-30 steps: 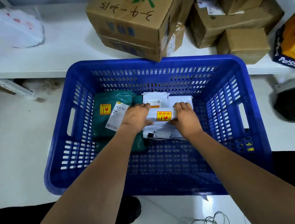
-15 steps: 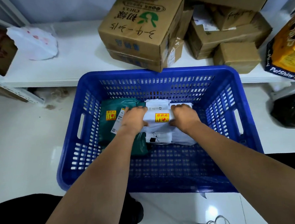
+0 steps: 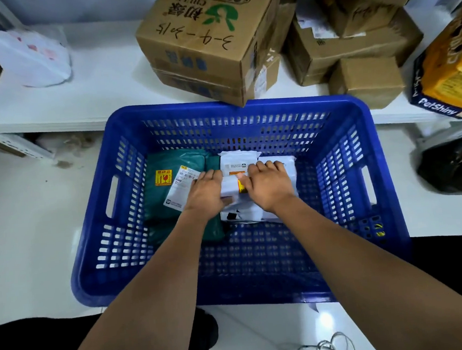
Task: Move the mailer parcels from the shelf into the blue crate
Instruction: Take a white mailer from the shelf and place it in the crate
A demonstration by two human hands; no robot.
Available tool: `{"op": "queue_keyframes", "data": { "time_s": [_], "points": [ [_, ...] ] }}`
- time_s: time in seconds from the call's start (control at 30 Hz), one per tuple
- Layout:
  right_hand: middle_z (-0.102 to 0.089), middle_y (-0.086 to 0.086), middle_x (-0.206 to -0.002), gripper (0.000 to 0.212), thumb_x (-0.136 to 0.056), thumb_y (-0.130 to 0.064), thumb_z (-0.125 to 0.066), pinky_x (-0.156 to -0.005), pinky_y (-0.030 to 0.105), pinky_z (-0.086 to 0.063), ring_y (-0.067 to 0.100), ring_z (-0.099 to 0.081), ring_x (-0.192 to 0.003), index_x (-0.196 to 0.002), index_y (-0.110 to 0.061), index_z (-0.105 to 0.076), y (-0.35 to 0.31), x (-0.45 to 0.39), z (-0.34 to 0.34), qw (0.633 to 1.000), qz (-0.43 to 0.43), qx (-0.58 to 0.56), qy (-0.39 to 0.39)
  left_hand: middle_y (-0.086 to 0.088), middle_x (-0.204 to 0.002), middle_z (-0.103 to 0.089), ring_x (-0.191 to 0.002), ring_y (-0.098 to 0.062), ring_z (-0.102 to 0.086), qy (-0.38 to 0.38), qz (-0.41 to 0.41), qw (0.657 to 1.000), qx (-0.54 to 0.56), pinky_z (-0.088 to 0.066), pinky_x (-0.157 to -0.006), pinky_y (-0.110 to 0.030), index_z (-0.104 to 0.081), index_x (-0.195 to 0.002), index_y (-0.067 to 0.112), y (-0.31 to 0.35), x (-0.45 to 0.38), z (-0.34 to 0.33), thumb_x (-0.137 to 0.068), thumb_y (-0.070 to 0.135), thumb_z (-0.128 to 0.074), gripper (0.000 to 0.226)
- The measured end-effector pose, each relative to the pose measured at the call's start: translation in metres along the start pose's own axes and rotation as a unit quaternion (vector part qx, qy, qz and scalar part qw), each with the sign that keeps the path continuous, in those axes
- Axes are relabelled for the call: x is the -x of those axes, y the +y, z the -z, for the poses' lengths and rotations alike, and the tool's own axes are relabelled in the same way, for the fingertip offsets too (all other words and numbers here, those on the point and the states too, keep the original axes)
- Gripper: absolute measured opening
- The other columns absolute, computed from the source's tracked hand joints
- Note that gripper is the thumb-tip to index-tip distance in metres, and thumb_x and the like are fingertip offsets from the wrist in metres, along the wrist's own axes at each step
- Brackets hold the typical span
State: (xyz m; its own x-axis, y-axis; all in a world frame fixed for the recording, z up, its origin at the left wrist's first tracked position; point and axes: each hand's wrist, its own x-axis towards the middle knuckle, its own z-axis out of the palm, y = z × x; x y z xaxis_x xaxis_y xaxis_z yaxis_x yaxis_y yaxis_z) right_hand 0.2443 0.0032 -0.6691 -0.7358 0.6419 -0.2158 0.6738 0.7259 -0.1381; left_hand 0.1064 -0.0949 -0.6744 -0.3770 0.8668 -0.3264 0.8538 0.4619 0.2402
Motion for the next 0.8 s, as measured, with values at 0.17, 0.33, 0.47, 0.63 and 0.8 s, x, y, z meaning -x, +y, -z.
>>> {"op": "queue_keyframes", "data": {
  "time_s": [0.17, 0.33, 0.47, 0.63, 0.8],
  "points": [
    [-0.065, 0.010, -0.096, 0.054, -0.101, -0.041, -0.019, -0.091, 0.044, -0.037, 0.030, -0.052, -0.101, -0.102, -0.011, -0.065, 0.000, -0.008, 0.004, 0.992, -0.123, -0.039, 0.004, -0.009, -0.102, -0.057, -0.107, -0.028, -0.053, 0.018, 0.097, 0.986, 0.133, -0.041, -0.096, -0.039, -0.060, -0.099, 0.008, 0.009, -0.001, 0.005, -0.099, 0.054, -0.033, 0.054],
    [-0.063, 0.012, -0.086, 0.043, -0.098, -0.029, -0.026, -0.085, 0.039, -0.042, 0.029, -0.053, -0.085, -0.082, -0.006, -0.059, 0.004, -0.017, -0.003, 0.963, -0.243, -0.113, -0.036, -0.018, -0.087, -0.062, -0.089, -0.034, -0.062, 0.062, 0.262, 0.933, 0.239, -0.038, -0.068, -0.032, -0.058, -0.084, 0.003, 0.024, -0.002, 0.000, -0.104, 0.023, -0.027, 0.042],
    [-0.055, 0.012, -0.097, 0.024, -0.094, -0.024, -0.043, -0.079, 0.037, -0.056, 0.034, -0.063, -0.093, -0.104, -0.005, -0.055, 0.012, -0.028, 0.021, 0.858, -0.393, -0.314, -0.107, -0.022, -0.126, -0.060, -0.118, -0.034, -0.056, 0.018, 0.354, 0.870, 0.343, -0.045, -0.094, -0.036, -0.060, -0.122, -0.005, 0.028, -0.013, 0.009, -0.101, 0.015, -0.039, 0.036],
    [-0.054, 0.038, -0.096, 0.034, -0.100, -0.021, -0.028, -0.082, 0.056, -0.056, 0.046, -0.069, -0.070, -0.123, 0.003, -0.033, 0.025, -0.041, 0.032, 0.697, -0.471, -0.467, -0.273, -0.026, -0.123, -0.052, -0.108, -0.036, -0.054, -0.088, 0.400, 0.773, 0.485, -0.050, -0.098, -0.048, -0.053, -0.120, 0.002, 0.015, -0.026, 0.023, -0.102, 0.021, -0.037, 0.031],
    [-0.033, 0.043, -0.135, 0.041, -0.101, -0.017, -0.040, -0.061, 0.054, -0.059, 0.044, -0.069, -0.081, -0.132, 0.007, -0.030, 0.053, -0.050, 0.018, 0.532, -0.536, -0.551, -0.356, -0.025, -0.118, -0.045, -0.109, -0.050, -0.053, -0.185, 0.515, 0.595, 0.589, -0.054, -0.080, -0.064, -0.040, -0.111, 0.002, 0.001, -0.031, 0.022, -0.100, 0.021, -0.041, 0.021]
  ]
}}
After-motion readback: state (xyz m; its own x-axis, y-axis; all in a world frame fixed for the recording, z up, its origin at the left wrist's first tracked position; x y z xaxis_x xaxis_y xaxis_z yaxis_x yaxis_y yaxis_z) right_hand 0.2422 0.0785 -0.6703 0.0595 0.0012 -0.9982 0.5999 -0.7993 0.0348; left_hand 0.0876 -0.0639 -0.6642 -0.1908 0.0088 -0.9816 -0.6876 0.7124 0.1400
